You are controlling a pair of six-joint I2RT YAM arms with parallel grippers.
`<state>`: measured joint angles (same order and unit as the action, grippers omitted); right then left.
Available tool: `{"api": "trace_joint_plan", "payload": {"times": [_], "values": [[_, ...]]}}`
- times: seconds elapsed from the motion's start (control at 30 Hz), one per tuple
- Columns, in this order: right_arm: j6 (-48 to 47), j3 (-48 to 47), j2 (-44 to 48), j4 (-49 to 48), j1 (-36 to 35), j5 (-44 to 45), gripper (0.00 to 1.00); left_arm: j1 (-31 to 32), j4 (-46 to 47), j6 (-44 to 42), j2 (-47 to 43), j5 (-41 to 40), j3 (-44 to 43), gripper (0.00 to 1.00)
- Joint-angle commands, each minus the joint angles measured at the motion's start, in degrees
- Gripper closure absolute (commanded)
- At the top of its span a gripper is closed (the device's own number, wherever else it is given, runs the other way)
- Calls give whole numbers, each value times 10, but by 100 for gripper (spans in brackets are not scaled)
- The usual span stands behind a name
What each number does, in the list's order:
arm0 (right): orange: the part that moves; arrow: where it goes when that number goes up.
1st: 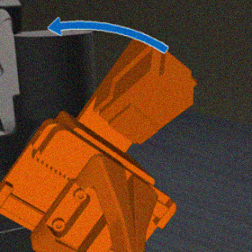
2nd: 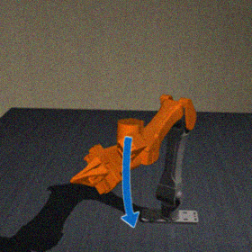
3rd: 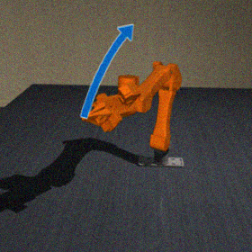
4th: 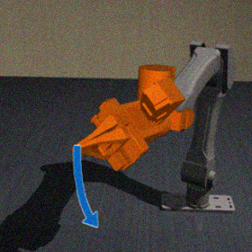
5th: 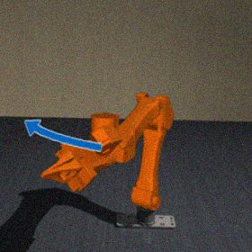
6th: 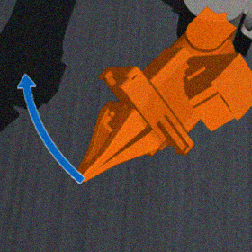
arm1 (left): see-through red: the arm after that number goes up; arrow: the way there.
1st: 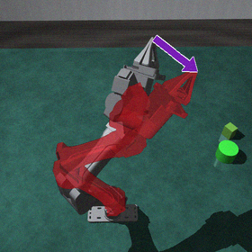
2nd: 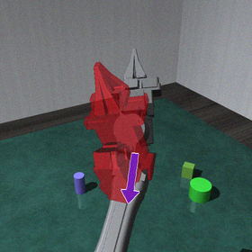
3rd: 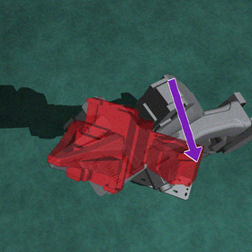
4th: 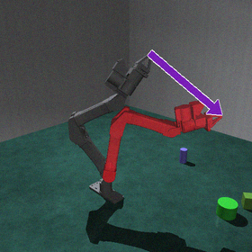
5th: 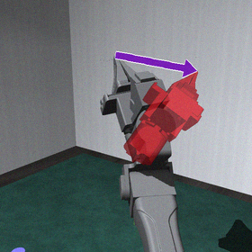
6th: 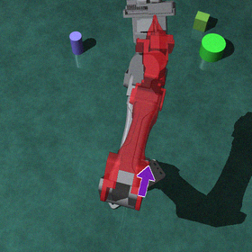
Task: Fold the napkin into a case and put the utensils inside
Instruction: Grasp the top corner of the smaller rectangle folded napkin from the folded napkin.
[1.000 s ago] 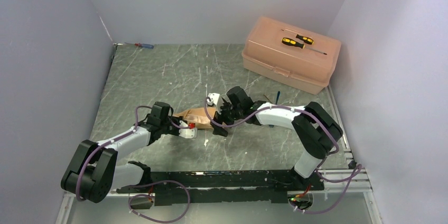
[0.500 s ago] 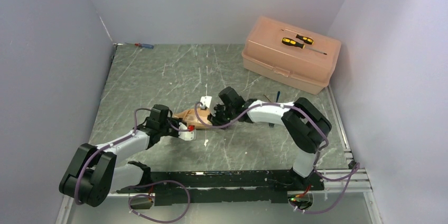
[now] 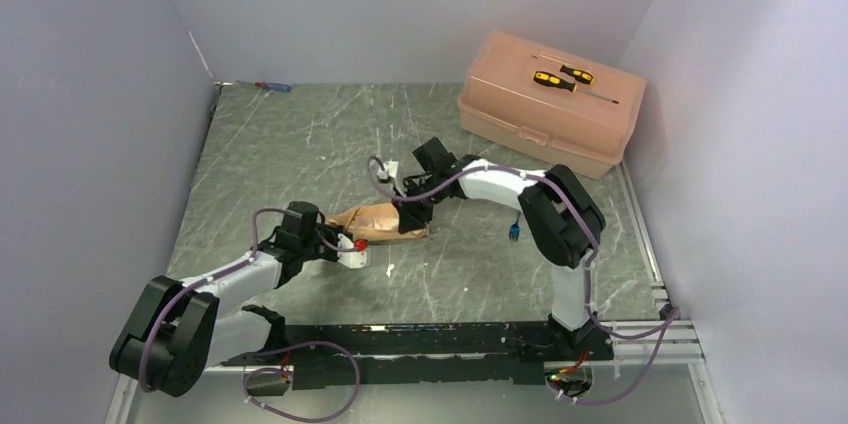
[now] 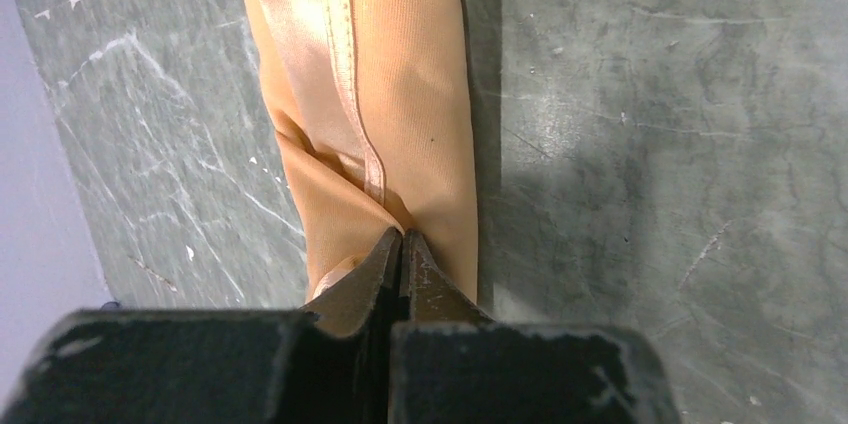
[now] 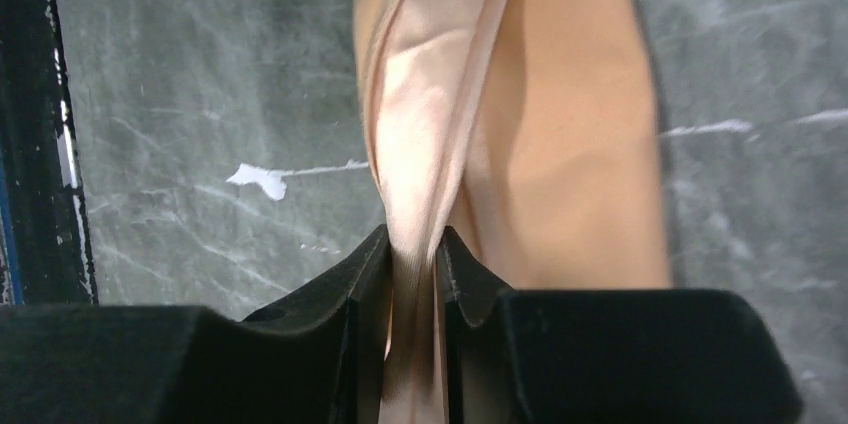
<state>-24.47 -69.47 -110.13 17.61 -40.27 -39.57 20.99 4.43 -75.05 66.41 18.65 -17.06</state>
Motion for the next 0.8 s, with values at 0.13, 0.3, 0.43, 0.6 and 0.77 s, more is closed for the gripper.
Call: {"api": "trace_joint_plan", "payload": {"times": [0.13,0.3,0.43,0.6,0.77], "values": [[-58,-210,-148,215,31,-72,78,2,41,84,-50,-11,3,97],[-52,-240,-180,229,41,-86,80,2,13,69,-72,15,12,96],[-53,-244,-186,231,51,-105,81,2,16,76,-67,15,7,93],[-61,-289,-225,276,52,-111,81,1,-14,104,-69,33,-28,84],[-52,-289,-232,268,52,-117,83,1,-105,107,-71,97,-60,68]]}}
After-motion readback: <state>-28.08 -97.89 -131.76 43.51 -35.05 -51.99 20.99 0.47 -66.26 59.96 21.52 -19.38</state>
